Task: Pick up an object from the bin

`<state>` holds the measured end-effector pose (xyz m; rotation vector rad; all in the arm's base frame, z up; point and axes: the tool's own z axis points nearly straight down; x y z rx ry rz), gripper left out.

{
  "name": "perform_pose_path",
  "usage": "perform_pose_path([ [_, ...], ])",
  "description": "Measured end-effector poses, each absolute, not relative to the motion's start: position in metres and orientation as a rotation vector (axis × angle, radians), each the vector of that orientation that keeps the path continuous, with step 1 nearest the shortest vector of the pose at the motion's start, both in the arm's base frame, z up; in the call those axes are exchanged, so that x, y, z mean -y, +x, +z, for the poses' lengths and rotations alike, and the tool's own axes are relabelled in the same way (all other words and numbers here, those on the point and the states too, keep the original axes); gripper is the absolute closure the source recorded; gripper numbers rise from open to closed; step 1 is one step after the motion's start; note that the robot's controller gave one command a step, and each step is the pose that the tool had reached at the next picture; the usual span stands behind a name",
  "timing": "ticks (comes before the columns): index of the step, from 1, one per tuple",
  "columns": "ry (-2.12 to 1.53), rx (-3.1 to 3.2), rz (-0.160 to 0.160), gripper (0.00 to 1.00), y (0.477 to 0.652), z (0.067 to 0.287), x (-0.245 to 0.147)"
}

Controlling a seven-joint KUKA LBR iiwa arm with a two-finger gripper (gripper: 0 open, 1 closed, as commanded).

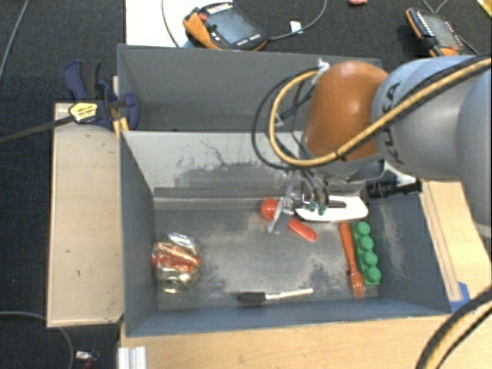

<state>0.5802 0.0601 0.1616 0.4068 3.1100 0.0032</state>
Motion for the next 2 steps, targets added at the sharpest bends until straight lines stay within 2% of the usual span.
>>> perform_pose_path([
  [1, 0.366, -3.111, 0.003, 0.0, 0.587, 0.15, -0.061],
  [2, 0.767, -3.047, 0.003, 0.0, 0.584, 0.11, -0.07],
])
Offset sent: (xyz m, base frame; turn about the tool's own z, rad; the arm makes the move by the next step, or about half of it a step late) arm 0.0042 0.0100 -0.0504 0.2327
